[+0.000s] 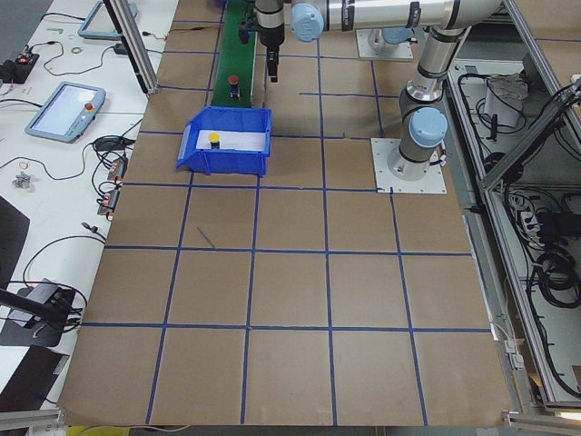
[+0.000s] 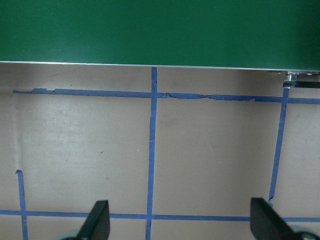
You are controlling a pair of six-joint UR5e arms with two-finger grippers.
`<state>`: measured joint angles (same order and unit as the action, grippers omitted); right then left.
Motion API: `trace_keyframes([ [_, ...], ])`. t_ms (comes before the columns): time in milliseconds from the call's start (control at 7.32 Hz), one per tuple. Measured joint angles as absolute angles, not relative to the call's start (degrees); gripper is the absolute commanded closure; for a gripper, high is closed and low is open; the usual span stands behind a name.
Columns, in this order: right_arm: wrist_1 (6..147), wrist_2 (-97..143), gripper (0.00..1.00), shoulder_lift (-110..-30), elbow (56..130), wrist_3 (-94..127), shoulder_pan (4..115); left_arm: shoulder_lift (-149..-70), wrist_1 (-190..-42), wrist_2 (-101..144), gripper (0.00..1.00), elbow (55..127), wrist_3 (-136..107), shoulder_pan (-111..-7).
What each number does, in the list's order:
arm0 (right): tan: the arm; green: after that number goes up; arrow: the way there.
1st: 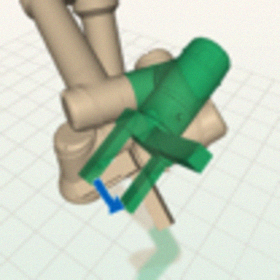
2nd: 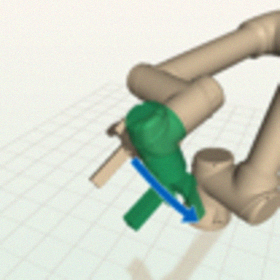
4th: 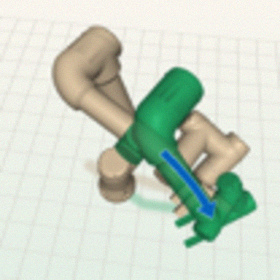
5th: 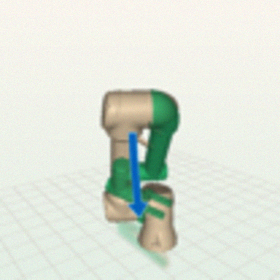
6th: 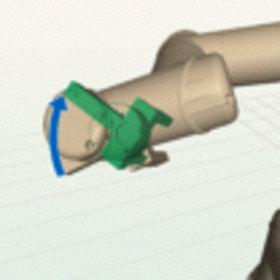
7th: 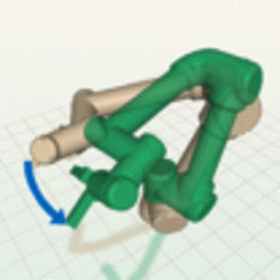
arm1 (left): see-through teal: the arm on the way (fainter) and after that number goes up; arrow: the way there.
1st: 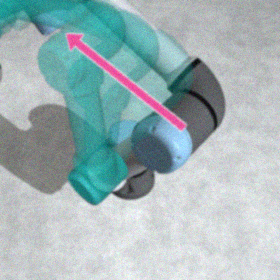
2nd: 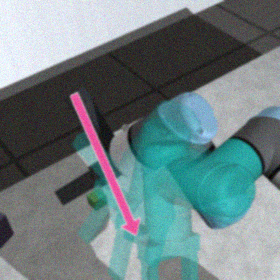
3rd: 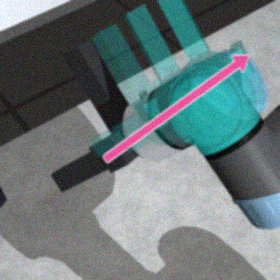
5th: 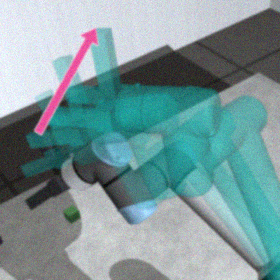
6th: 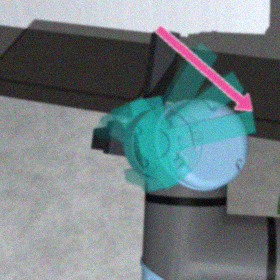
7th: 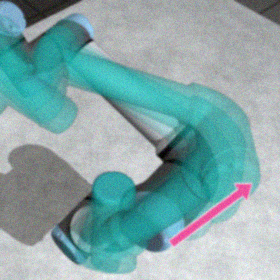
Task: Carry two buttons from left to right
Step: 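Raise the left gripper and move it back over the blue bin, then lower the left gripper onto the yellow button and grasp it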
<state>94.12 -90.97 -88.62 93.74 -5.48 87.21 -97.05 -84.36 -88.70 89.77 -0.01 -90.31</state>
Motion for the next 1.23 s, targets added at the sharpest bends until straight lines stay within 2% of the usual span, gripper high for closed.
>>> trace_keyframes([
  [273, 94.09, -90.95, 0.00, -88.62, 93.83, -5.22, 87.26, -105.19, -82.66, -89.07, 0.15, 82.56, 3.16, -86.81],
  [410, 94.11, -90.91, 0.00, -88.61, 93.88, -5.19, 87.27, -108.03, -81.62, -89.65, 0.17, 81.52, 5.83, -85.47],
  [1230, 93.99, -90.84, 0.00, -88.59, 94.02, -5.21, 87.33, -121.87, -66.39, -90.33, 0.17, 81.19, 9.35, -81.70],
])
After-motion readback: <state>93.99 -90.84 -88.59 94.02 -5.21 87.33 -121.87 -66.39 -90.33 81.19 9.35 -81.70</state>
